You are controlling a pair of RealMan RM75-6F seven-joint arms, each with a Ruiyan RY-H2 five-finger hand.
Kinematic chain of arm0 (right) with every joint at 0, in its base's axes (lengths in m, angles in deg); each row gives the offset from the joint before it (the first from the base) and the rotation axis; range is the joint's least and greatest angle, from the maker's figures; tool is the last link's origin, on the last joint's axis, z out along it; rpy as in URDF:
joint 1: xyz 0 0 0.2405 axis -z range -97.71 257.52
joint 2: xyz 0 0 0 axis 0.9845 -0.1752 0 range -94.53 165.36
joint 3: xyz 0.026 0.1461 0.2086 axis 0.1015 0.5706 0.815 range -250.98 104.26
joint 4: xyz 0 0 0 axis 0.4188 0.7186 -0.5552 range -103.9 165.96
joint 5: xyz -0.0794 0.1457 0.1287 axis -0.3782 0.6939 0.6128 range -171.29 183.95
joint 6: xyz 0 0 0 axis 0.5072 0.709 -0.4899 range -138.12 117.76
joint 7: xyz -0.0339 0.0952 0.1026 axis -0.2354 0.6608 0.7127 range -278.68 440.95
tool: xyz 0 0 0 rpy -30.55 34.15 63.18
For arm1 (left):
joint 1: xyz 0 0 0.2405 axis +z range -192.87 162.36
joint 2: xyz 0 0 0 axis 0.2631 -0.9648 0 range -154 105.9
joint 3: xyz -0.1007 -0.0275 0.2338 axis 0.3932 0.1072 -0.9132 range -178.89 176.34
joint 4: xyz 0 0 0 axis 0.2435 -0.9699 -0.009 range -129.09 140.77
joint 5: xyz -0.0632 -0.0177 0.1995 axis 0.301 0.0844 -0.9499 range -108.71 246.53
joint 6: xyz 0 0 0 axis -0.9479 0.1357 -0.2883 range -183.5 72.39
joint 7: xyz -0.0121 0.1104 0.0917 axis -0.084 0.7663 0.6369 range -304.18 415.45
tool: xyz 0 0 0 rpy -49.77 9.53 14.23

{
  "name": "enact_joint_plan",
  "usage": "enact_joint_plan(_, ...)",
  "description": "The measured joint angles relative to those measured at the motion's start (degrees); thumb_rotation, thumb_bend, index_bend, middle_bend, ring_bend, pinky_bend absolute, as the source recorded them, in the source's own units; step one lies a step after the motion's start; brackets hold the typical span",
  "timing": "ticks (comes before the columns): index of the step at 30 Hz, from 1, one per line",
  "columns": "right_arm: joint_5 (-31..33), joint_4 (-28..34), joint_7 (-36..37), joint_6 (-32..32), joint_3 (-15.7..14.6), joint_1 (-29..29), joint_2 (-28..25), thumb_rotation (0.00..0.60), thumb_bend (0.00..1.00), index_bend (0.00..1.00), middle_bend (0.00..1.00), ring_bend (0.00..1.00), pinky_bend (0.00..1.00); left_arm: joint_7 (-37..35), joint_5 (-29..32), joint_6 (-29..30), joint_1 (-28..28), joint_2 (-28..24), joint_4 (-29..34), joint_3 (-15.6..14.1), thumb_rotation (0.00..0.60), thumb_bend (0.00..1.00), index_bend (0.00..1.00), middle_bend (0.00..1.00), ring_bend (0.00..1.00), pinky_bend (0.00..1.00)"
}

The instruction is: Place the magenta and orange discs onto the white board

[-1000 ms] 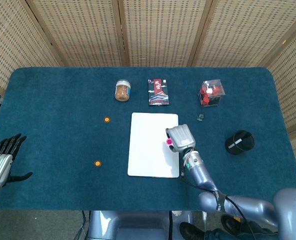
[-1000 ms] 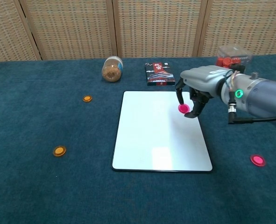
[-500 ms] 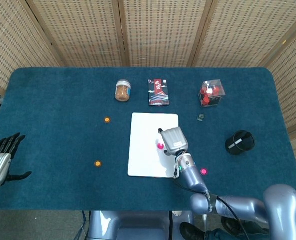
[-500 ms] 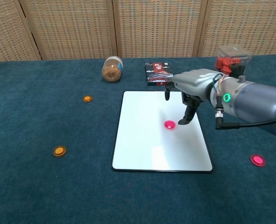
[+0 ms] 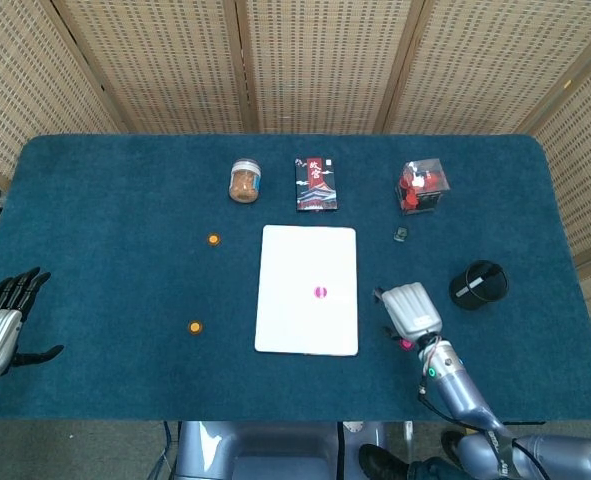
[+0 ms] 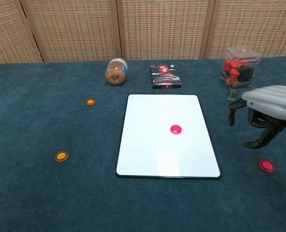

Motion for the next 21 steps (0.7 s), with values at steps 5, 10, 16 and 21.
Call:
enact_joint_plan(5, -6.9, -3.8, 7.4, -2.4, -3.1, 4.3, -1.2, 0.600, 0.26, 0.42, 0.96, 1.00, 1.00, 0.4, -0.3, 0.2, 0.1, 0.1, 0.1, -0.2, 0.600, 0.00, 0.00, 0.00, 0.00, 0.00)
enact_joint_plan(10, -10.7, -8.2, 11.9, -3.7, -4.9, 7.5, -1.3, 0.600, 0.26, 0.42, 0.96, 1.00, 1.00, 0.6, -0.7, 0.9, 0.4, 0.1, 0.2, -0.2, 0.600, 0.00, 0.00, 0.00, 0.00, 0.00)
enact_joint_plan(16, -12.9, -10.9, 15.5, -2.6, -5.2, 9.5, -0.3, 0.600, 0.26, 0.42, 0.96, 1.00, 1.00, 0.8, -1.1, 1.5, 0.6, 0.2, 0.4, -0.4, 0.600, 0.00, 0.00, 0.00, 0.00, 0.00)
enact_joint_plan(21, -13.6, -10.9, 16.1, -1.1, -5.0, 9.7, -0.1, 0.600, 0.26, 0.42, 0.96, 1.00, 1.00, 1.6, -0.7, 2.1, 0.9, 0.5, 0.4, -0.1, 0.600, 0.00, 0.00, 0.00, 0.00, 0.00)
